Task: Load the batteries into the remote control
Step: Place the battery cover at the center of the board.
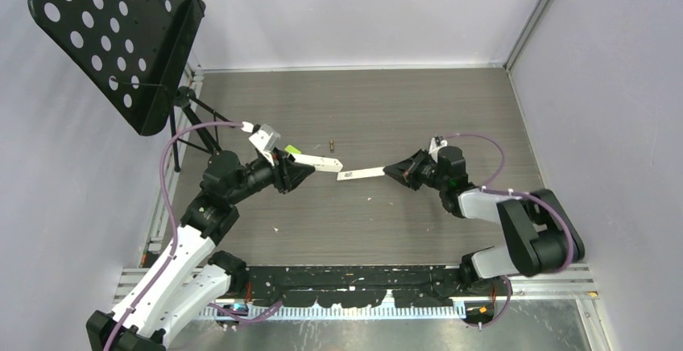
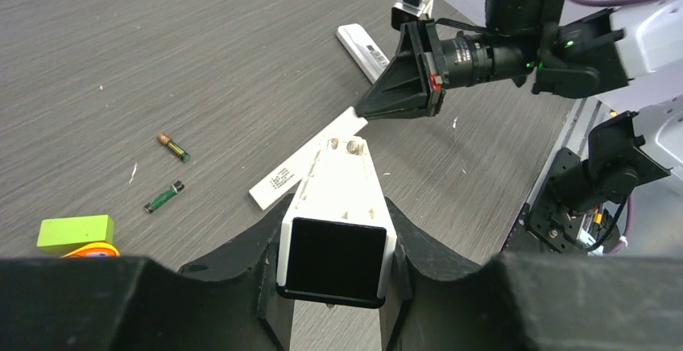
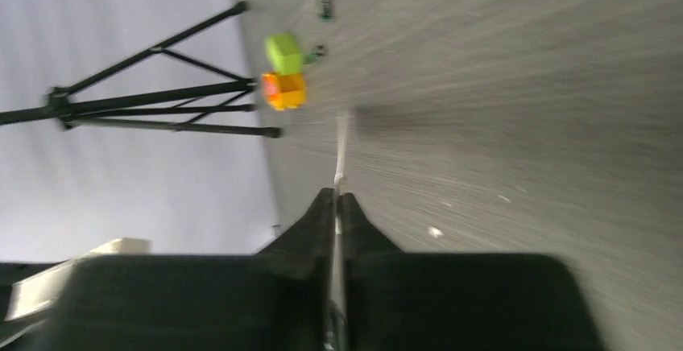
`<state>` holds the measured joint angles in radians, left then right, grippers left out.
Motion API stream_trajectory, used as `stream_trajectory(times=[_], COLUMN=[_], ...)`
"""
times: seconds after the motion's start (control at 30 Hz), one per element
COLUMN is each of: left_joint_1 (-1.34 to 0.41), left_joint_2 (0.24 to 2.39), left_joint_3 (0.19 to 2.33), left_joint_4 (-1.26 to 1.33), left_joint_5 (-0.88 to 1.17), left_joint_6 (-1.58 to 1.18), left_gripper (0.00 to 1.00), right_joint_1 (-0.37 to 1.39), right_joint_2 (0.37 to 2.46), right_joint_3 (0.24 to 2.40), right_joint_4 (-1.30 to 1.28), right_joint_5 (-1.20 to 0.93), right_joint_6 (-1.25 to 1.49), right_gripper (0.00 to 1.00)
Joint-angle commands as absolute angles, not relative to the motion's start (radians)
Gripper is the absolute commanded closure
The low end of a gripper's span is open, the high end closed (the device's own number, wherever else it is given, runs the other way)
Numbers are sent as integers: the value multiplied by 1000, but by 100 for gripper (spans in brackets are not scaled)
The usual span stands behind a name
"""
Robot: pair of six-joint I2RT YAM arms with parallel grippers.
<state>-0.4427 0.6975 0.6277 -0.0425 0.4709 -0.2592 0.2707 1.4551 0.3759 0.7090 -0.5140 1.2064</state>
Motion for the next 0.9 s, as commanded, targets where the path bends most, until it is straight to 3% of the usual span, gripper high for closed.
stream_trajectory(times=[0.0, 0.07, 0.1, 0.2, 0.4, 0.7, 0.87], left_joint_1=[-439, -439, -439, -439, -439, -439, -440], left_joint_2=[731, 755, 767, 815, 901, 969, 984], left_joint_3=[635, 634, 633, 643, 695, 753, 744], left_joint_4=[43, 77, 95, 158, 210, 243, 318], left_joint_5=[494, 508, 513, 534, 675, 974, 1057], left_joint_6=[-283, -299, -306, -340, -376, -433, -490], left_gripper=[100, 100, 100, 100, 100, 100, 100], right_joint_1=[267, 267, 267, 267, 349, 565, 650], right_joint_2=[1284, 1217, 1183, 1091, 968, 999, 1078], right_joint_3=[435, 470, 483, 518, 540, 679, 786], right_joint_4=[262, 124, 78, 27, 272, 206, -38], right_joint_5=[-329, -274, -252, -276, -666, -716, -742], right_joint_6=[921, 869, 846, 771, 619, 373, 209], right_gripper=[76, 47, 38, 25, 23, 20, 21])
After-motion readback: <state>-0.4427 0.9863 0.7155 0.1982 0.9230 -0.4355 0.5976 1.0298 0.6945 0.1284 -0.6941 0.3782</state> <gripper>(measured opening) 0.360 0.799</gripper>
